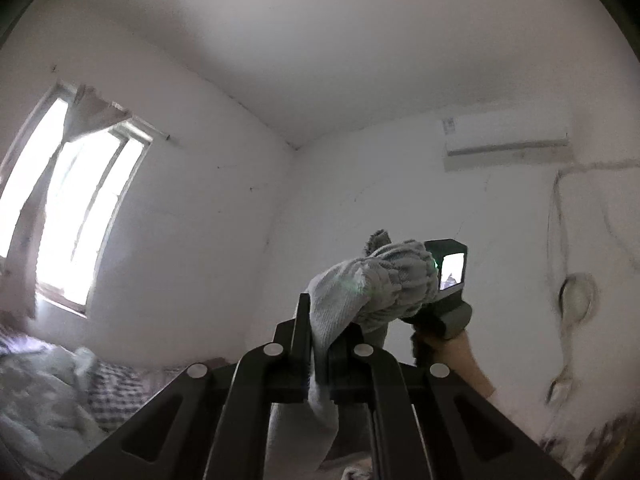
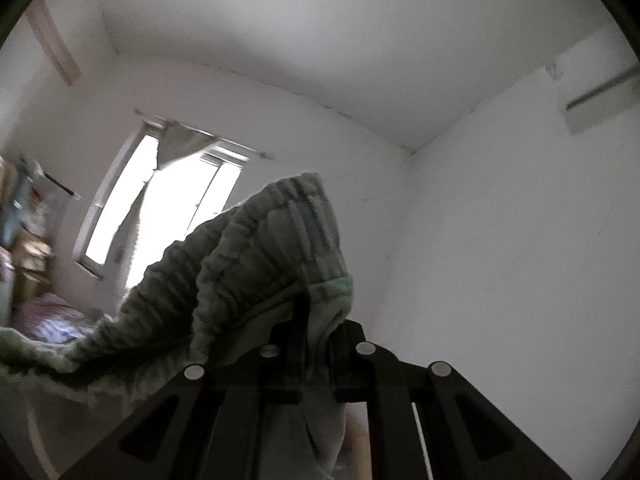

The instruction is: Fold clothes

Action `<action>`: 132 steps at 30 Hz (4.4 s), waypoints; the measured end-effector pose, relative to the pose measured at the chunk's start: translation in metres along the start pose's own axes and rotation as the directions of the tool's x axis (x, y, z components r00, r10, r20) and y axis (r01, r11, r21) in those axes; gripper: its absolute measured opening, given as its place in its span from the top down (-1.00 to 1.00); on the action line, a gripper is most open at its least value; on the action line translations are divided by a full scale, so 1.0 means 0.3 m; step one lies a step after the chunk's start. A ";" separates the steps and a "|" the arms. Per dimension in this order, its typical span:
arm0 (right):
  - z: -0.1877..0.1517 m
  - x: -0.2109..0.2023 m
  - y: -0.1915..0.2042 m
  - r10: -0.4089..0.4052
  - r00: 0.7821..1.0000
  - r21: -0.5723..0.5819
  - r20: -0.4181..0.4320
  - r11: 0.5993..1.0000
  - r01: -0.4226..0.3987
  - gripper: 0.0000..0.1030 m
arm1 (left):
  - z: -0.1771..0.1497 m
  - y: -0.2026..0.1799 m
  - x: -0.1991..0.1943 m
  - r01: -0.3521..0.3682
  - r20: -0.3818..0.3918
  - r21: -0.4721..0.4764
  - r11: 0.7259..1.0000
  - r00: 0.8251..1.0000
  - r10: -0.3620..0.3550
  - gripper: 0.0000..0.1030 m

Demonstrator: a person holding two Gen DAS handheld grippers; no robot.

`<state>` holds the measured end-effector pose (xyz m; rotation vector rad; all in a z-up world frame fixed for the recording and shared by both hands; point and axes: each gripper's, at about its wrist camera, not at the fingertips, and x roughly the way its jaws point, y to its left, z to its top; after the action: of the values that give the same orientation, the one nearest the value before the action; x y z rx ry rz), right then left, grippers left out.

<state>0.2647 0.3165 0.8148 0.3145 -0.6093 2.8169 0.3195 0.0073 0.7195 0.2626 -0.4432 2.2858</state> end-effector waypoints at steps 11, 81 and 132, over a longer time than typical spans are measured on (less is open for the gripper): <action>0.181 0.187 0.087 -0.169 0.985 -0.123 0.042 0.977 0.173 0.87 | -0.019 0.215 0.063 -0.039 -0.013 -0.127 0.991 0.999 0.038 0.92; -0.888 0.171 3.617 0.873 0.393 -0.046 -0.289 0.398 -0.916 -0.53 | -1.381 2.310 -2.152 -0.901 -0.552 -0.426 -0.076 0.192 0.812 0.91; -2.321 0.388 1.490 0.737 0.353 0.633 -0.577 0.676 -0.376 -0.79 | -1.631 2.320 -0.355 -0.913 -0.848 -0.039 0.406 0.246 0.470 -0.31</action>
<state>-0.0795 0.2417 0.0570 -1.3980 0.1541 3.1820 -0.1444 -0.3141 0.0742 -1.5137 -0.8784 2.6955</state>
